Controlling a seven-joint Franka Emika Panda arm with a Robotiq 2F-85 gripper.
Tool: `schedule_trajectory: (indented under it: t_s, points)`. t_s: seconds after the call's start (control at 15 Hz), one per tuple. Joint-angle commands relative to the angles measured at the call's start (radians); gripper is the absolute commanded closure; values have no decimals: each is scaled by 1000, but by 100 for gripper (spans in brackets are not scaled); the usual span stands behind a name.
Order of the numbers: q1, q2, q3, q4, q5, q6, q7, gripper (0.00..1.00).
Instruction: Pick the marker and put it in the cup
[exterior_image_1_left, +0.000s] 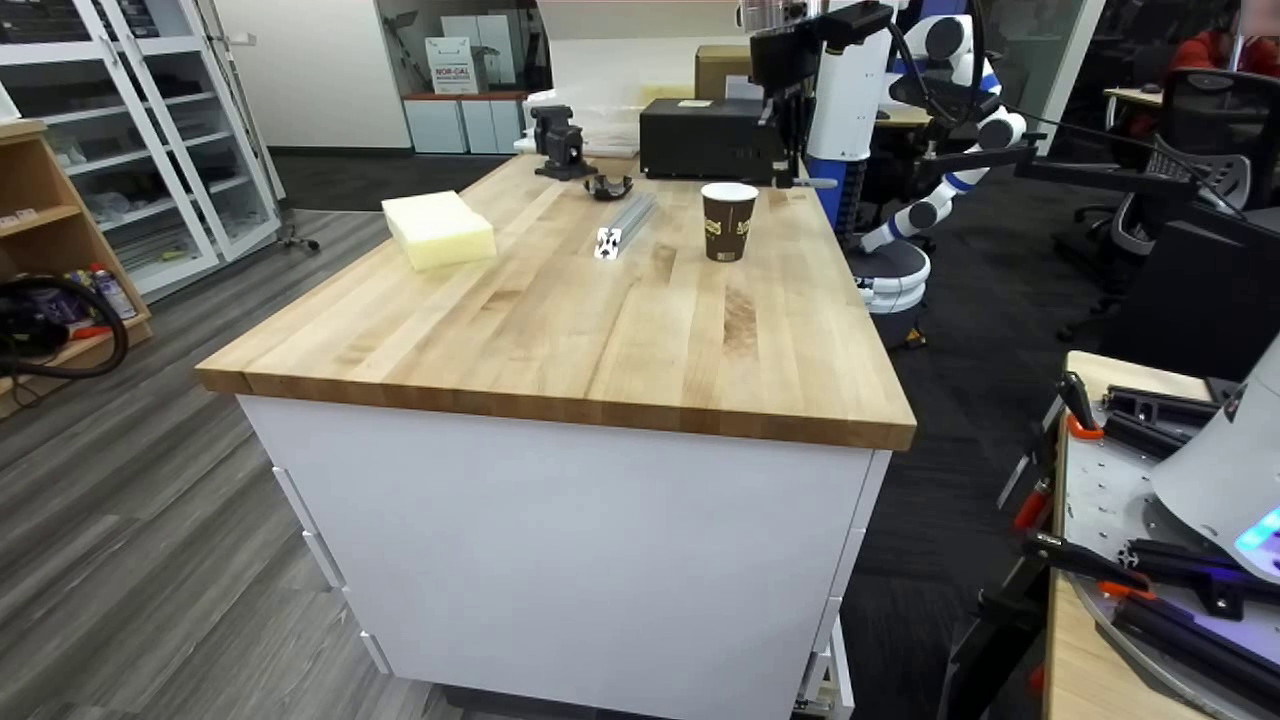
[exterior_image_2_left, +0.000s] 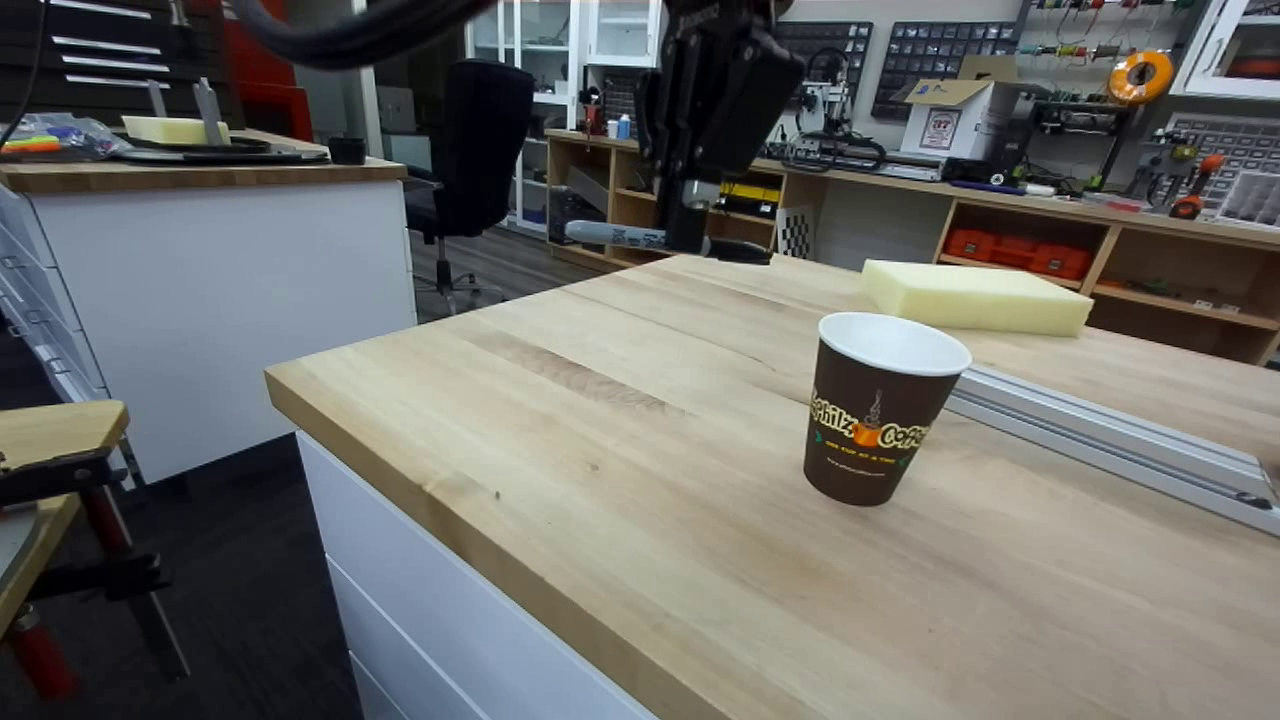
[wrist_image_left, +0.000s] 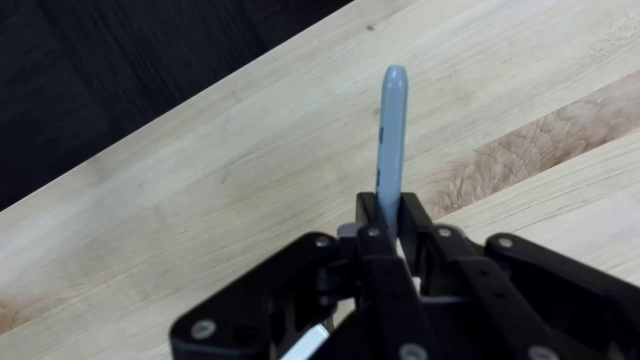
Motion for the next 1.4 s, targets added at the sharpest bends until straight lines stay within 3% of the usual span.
schedule_trajectory:
  t_s: [0.0, 0.8, 1.33]
  points:
    - [-9, 100, -1, 148, 15, -92, -14, 94]
    - [-62, 327, -35, 499, 36, -306, -8, 94]
    - [-80, 425, -30, 653, 69, -450, -13, 94]
